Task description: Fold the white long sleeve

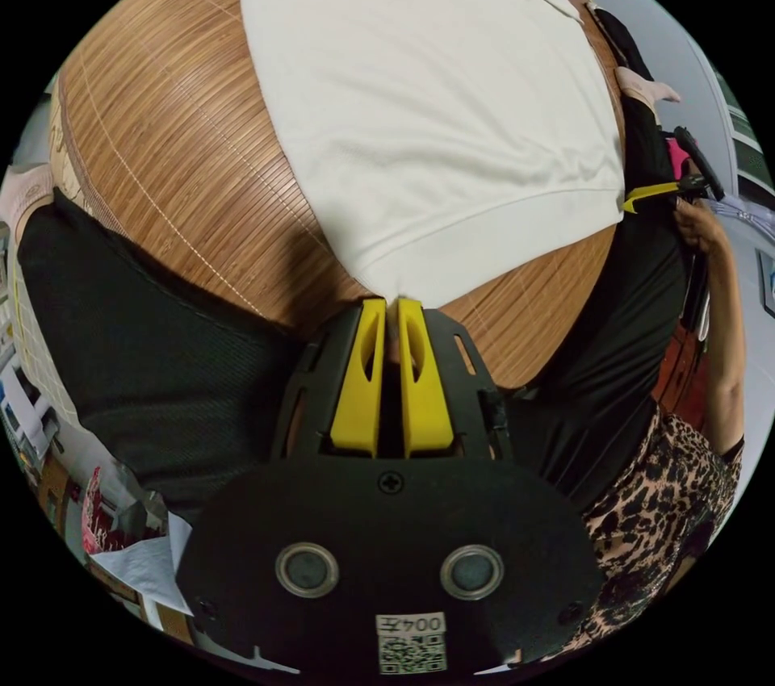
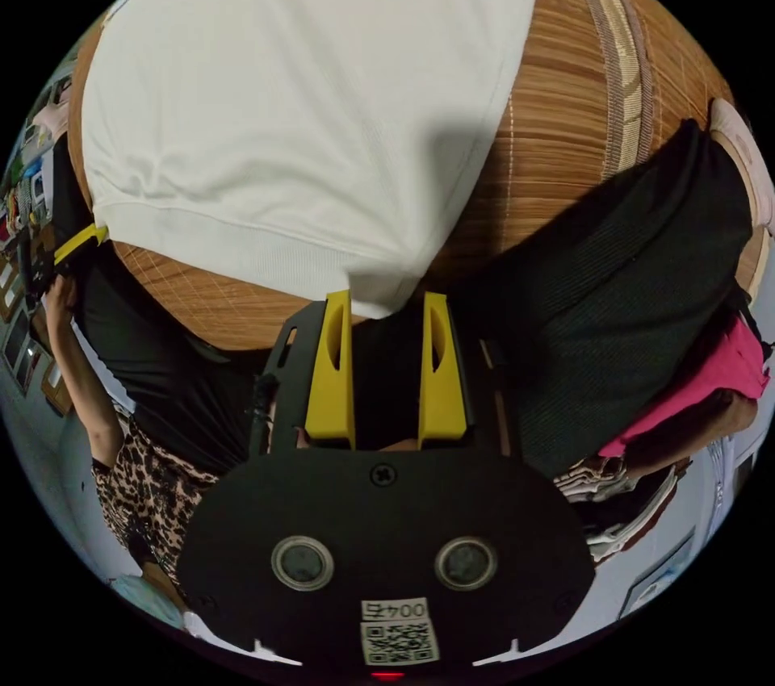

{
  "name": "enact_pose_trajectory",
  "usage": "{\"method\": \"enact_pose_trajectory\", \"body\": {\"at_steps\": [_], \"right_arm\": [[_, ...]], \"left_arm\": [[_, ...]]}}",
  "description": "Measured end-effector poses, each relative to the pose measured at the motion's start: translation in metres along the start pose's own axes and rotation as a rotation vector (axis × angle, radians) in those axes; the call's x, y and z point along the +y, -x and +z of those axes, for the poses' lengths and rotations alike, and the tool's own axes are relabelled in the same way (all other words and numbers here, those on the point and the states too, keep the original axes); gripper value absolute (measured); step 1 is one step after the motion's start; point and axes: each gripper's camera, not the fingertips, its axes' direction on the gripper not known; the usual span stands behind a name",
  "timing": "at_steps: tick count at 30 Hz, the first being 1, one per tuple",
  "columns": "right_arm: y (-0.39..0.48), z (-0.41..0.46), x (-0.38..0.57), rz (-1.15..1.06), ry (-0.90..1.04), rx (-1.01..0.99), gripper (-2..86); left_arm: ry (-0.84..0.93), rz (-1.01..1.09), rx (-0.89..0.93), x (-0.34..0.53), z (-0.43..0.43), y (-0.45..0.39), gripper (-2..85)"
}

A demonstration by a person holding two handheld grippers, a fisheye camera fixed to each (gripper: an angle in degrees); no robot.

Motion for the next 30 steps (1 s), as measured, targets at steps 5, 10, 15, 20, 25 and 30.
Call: {"method": "enact_pose_trajectory", "body": {"at_steps": [5,10,15,20,25,30], "right_arm": [[-0.002,0.007,-0.006,0.006,0.049,0.034,12.2],[-0.005,0.014,-0.002,0.014,0.054,0.073,11.7],[-0.011,0.021,0.013,0.004,0.026,0.071,9.8],[-0.023,0.027,0.041,-0.026,-0.052,0.025,5.4],[-0.056,0.021,0.102,-0.029,-0.294,-0.157,5.0],[-0.099,0.017,0.186,-0.077,-0.646,-0.405,4.9]], "left_arm": [[0.002,-0.006,0.015,0.003,-0.001,0.008,3.1],[0.004,-0.011,0.032,0.008,-0.003,0.019,3.1],[0.003,-0.020,0.054,0.015,-0.005,0.033,3.1],[-0.003,-0.018,0.069,0.026,-0.009,0.049,3.0],[-0.136,-0.034,0.160,0.058,-0.035,0.081,2.8],[-0.391,-0.014,0.388,0.111,-0.071,0.120,2.7]]}}
